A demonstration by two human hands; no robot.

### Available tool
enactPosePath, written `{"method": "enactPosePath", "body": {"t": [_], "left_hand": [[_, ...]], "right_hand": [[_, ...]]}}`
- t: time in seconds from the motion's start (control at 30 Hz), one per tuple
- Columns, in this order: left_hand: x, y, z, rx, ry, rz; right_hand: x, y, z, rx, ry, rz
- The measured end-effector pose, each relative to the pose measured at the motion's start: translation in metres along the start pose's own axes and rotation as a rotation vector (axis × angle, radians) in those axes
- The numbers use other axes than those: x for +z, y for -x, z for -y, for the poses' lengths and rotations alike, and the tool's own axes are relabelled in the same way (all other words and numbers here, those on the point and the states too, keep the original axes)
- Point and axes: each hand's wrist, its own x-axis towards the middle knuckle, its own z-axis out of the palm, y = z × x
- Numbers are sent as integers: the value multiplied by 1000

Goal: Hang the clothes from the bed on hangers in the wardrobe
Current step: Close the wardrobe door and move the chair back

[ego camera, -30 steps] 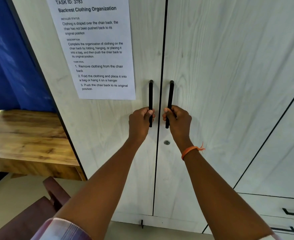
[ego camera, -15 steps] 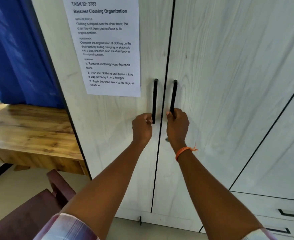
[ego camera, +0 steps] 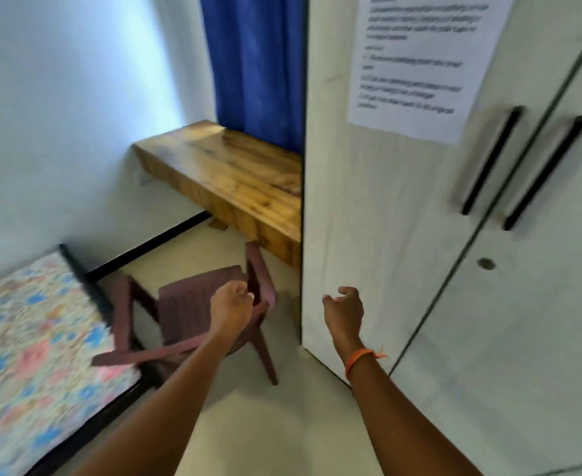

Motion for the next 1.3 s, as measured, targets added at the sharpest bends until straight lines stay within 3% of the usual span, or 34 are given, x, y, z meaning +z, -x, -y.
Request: {"method": "enactPosePath", "body": {"t": [0.13,0.23,0.33,0.43,0.63,0.87,1.03,1.3], "left_hand": [[-49,11,65,-180,76,-172],[-78,5,119,-424,207,-285],[-103,-13,165,-684,290,-374],[-117,-32,194,-854,454,-344],[-98,-90,285,-887,641,-256],[-129,-80,273,-886,682,-157],[-133,-85,279,-867,608,-138],[-182,-117,290,-825,469,-157]], "right_hand": [[66,29,5,-72,119,207],[105,53,11,-98,157,298],[147,69,13,-92,185,277],[182,73,16,-56,209,213],[225,69,23,98,361,19],[232,29,11,230,375,-88],[222,-13,-35,299,124,-66],[231,90,-3,352,-139,-127]]}}
